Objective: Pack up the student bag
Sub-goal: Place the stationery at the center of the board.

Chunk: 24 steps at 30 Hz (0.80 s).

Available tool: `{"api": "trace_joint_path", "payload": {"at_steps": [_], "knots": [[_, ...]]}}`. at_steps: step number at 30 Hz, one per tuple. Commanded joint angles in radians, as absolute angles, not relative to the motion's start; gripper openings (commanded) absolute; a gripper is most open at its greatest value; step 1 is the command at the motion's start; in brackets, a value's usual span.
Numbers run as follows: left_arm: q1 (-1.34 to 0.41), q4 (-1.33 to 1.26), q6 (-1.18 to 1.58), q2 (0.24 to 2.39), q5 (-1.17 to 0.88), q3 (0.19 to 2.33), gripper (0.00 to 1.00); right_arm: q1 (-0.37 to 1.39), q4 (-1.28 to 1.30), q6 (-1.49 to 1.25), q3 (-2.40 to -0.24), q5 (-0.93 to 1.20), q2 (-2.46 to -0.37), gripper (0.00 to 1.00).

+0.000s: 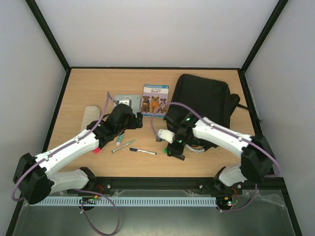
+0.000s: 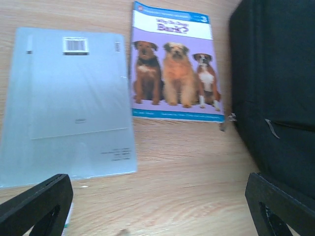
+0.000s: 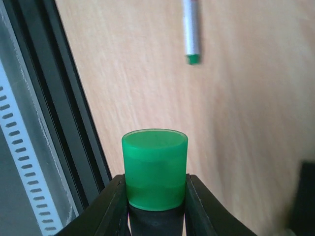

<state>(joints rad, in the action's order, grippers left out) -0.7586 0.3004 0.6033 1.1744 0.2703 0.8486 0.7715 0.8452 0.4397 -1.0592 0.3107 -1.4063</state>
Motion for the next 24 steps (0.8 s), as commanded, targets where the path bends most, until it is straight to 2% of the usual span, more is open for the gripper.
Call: {"api": "trace_joint_path", "payload": {"at_steps": [1, 6, 11, 15, 19, 24], "knots": [[-0.689, 0.366, 0.617, 1.134, 0.291, 0.823, 0.99, 0.928, 0.789, 0.355, -1.065, 0.277, -1.532, 0.11], [-0.623, 0.375, 0.614, 1.111, 0.277, 0.81, 0.99, 1.063, 0.732, 0.329, -1.089, 0.215, -1.669, 0.1], [-0.589, 0.379, 0.614, 1.101, 0.263, 0.792, 0.99, 1.108, 0.668, 0.298, -1.115, 0.16, -1.76, 0.11], [-0.579, 0.385, 0.613, 1.103, 0.249, 0.785, 0.99, 1.123, 0.667, 0.299, -1.129, 0.163, -1.8, 0.28], [-0.566, 0.388, 0.594, 1.117, 0.222, 0.801, 0.99, 1.117, 0.692, 0.316, -1.13, 0.142, -1.738, 0.44], [-0.55, 0.393, 0.563, 1.163, 0.188, 0.857, 0.99, 1.003, 0.756, 0.369, -1.148, 0.194, -1.621, 0.51]]}}
